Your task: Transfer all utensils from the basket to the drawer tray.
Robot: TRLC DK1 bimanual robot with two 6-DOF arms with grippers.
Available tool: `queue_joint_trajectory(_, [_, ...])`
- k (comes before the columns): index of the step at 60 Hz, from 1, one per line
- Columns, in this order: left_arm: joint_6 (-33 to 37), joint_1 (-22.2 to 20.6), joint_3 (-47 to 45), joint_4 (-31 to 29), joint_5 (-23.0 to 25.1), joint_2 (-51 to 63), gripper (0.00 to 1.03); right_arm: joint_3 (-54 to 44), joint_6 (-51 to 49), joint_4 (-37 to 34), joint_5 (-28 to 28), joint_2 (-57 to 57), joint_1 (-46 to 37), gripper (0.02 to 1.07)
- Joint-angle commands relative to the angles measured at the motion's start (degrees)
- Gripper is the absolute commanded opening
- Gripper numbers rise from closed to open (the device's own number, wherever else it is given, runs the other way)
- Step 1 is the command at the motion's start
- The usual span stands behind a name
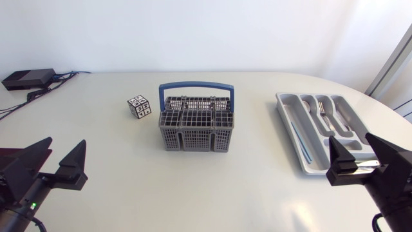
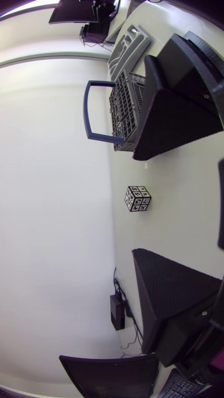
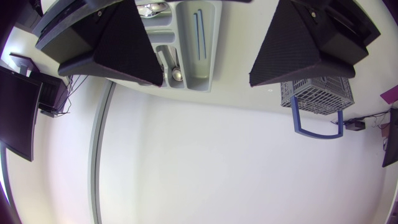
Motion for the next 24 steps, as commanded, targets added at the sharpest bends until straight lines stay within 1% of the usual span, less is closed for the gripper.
queue_joint_trajectory(1, [-2.5,-0.6,-3.0,-0.6,-1.3,-2.9,0.99,-2.7,3.6,-0.8,0.5,-2.7,0.7,1.02])
queue_joint_trajectory(7, [-3.3,-0.8,-4.2,-1.1,-2.0,-4.6,0.99,-4.2,5.2,-1.2,0.6,-5.2,0.8,1.02])
queue_joint_trajectory(24, [-3.3,-0.8,-4.2,-1.1,-2.0,-4.6,0.99,-4.2,5.2,-1.2,0.6,-5.2,0.8,1.02])
